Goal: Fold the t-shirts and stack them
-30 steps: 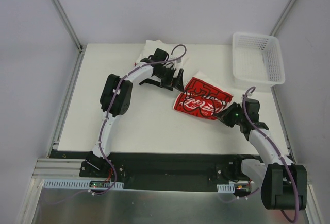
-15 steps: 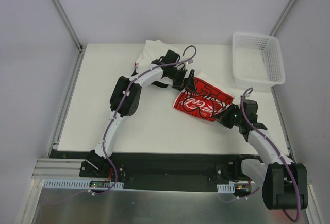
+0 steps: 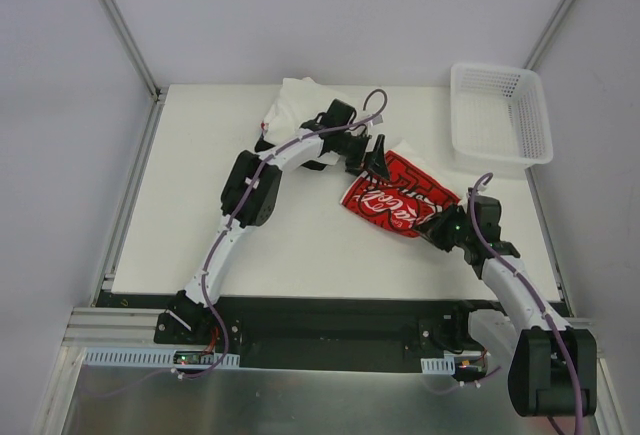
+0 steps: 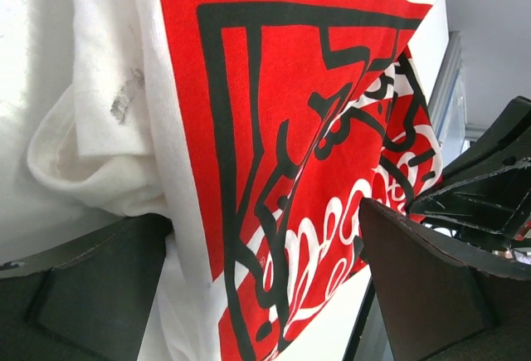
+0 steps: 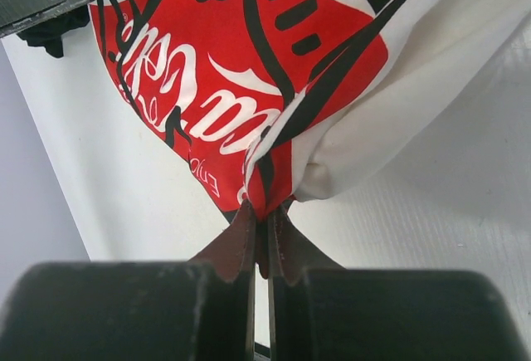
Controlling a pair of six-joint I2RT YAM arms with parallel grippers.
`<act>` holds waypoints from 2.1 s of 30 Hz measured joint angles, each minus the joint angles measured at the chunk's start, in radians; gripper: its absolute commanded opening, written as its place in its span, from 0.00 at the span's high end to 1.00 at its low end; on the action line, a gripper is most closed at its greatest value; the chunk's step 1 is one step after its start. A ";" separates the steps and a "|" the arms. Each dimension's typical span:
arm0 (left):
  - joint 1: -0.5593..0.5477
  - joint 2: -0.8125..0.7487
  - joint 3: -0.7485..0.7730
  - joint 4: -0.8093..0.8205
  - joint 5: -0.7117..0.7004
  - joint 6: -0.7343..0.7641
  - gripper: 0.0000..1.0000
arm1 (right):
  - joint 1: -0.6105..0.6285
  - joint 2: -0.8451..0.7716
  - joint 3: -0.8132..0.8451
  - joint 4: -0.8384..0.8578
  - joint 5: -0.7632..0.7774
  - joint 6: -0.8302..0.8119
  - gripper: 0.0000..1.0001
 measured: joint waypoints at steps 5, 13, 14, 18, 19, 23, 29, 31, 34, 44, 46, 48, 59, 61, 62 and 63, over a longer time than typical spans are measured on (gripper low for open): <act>-0.009 0.024 0.006 0.054 0.045 -0.037 0.16 | 0.000 0.020 0.000 0.002 0.005 0.000 1.00; -0.010 0.038 -0.020 0.136 0.100 -0.087 0.23 | 0.005 0.105 0.000 0.031 0.006 0.000 1.00; -0.009 0.038 -0.026 0.148 0.106 -0.092 0.23 | 0.006 0.110 0.001 0.032 0.006 0.000 1.00; -0.010 0.046 -0.030 0.179 0.126 -0.121 0.30 | 0.008 0.121 0.002 0.042 0.006 0.000 0.99; -0.010 0.051 -0.030 0.188 0.130 -0.129 0.32 | 0.008 0.124 0.002 0.044 0.006 0.000 1.00; -0.010 0.074 -0.030 0.227 0.157 -0.165 0.56 | 0.010 0.147 0.006 0.053 0.006 0.000 0.99; -0.013 0.103 -0.036 0.246 0.169 -0.196 0.88 | 0.013 0.152 0.006 0.060 0.011 0.000 0.80; -0.016 0.107 -0.039 0.248 0.171 -0.200 0.89 | 0.014 0.145 0.011 0.046 0.021 -0.003 0.72; -0.016 0.107 -0.039 0.248 0.172 -0.200 0.90 | 0.014 0.127 0.021 0.028 0.036 -0.005 0.69; -0.005 0.103 -0.068 0.276 0.187 -0.202 0.95 | 0.017 0.100 0.064 -0.034 0.100 -0.016 0.25; 0.003 0.093 -0.088 0.279 0.193 -0.202 0.95 | 0.017 0.104 0.091 -0.062 0.114 -0.028 0.21; 0.011 0.075 -0.116 0.278 0.192 -0.201 0.96 | 0.017 0.109 0.119 -0.080 0.129 -0.040 0.18; 0.138 -0.013 -0.196 0.237 0.167 -0.163 0.97 | 0.013 0.075 0.136 -0.137 0.212 -0.059 0.14; 0.160 -0.020 -0.192 0.233 0.166 -0.161 0.97 | 0.013 0.075 0.130 -0.133 0.225 -0.057 0.13; 0.170 -0.021 -0.188 0.231 0.166 -0.161 0.97 | 0.013 0.075 0.127 -0.131 0.230 -0.056 0.13; 0.177 -0.021 -0.182 0.228 0.166 -0.161 0.97 | 0.013 0.077 0.119 -0.126 0.235 -0.054 0.13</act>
